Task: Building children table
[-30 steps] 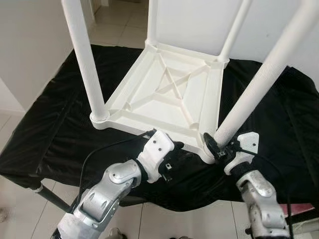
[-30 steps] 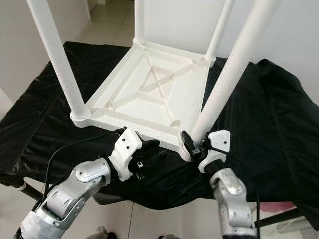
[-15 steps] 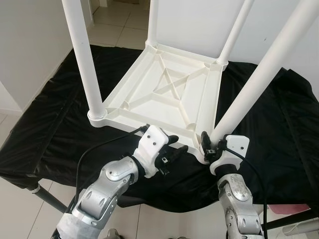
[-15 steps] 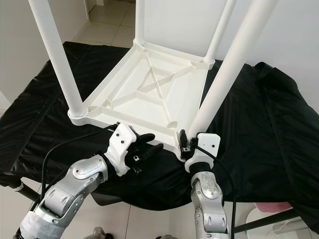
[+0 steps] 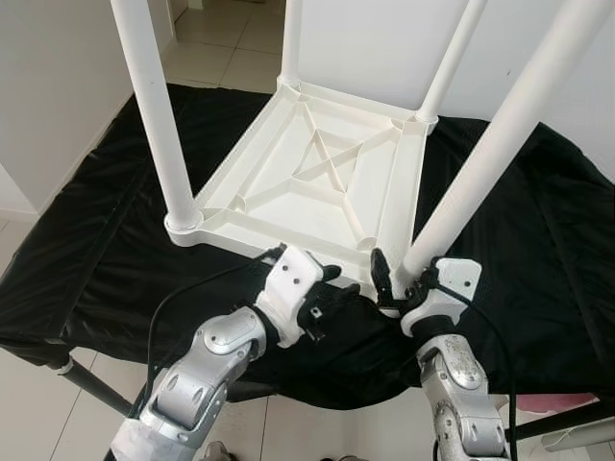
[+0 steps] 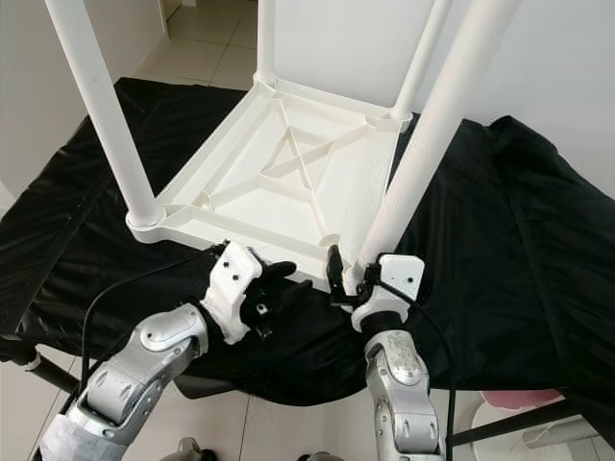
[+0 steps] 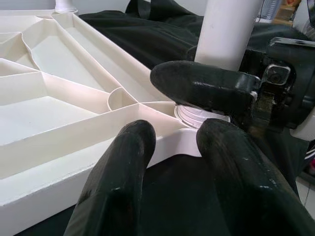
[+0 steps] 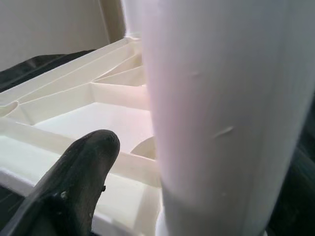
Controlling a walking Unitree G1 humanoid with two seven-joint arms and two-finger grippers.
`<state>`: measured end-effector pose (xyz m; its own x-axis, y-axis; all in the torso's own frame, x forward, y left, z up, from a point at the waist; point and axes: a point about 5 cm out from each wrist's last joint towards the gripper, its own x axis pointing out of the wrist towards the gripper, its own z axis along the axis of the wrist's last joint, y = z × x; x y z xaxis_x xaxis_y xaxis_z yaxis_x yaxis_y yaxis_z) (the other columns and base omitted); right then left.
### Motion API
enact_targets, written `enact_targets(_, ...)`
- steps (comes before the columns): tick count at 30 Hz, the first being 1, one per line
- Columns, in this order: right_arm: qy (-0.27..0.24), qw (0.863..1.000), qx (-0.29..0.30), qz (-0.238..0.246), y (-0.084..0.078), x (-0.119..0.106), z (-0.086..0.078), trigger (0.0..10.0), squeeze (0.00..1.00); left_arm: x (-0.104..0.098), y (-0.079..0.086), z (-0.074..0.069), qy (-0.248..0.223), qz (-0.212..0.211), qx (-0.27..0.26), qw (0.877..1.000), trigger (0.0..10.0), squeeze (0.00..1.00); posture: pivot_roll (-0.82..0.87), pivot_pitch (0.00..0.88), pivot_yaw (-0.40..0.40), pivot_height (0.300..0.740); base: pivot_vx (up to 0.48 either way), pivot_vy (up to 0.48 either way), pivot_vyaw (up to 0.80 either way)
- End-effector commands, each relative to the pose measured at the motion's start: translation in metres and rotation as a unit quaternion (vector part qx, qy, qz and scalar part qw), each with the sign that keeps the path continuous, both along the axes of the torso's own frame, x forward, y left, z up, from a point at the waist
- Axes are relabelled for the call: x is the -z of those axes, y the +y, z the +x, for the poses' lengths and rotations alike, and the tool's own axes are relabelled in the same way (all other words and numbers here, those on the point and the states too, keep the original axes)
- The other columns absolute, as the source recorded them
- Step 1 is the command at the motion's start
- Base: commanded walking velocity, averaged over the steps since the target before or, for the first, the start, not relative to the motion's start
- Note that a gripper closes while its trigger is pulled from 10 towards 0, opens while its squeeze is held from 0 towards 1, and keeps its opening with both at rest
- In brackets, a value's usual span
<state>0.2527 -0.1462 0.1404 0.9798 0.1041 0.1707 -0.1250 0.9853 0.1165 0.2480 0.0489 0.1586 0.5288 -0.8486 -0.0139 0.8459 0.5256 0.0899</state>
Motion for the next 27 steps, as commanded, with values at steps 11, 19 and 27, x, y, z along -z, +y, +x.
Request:
enact_targets(11,0.003,0.981,-0.180,-0.074,-0.032,-0.001,0.008,10.0,0.00,0.001,0.010,-0.001,0.017,0.011,-0.010,1.000,10.0,0.00,0.01,0.082,-0.058,0.740,0.000,0.000,0.00)
enact_targets(19,0.013,0.958,-0.262,-0.117,-0.043,-0.005,0.023,10.0,0.00,0.001,0.013,0.000,0.018,0.017,-0.007,1.000,10.0,0.00,0.01,0.099,-0.039,0.740,0.000,0.000,0.00)
enact_targets(27,0.019,0.941,-0.305,-0.142,-0.046,-0.007,0.036,10.0,0.00,-0.001,0.011,-0.001,0.018,0.020,-0.002,1.000,10.0,0.00,0.01,0.102,-0.036,0.740,0.000,0.000,0.00)
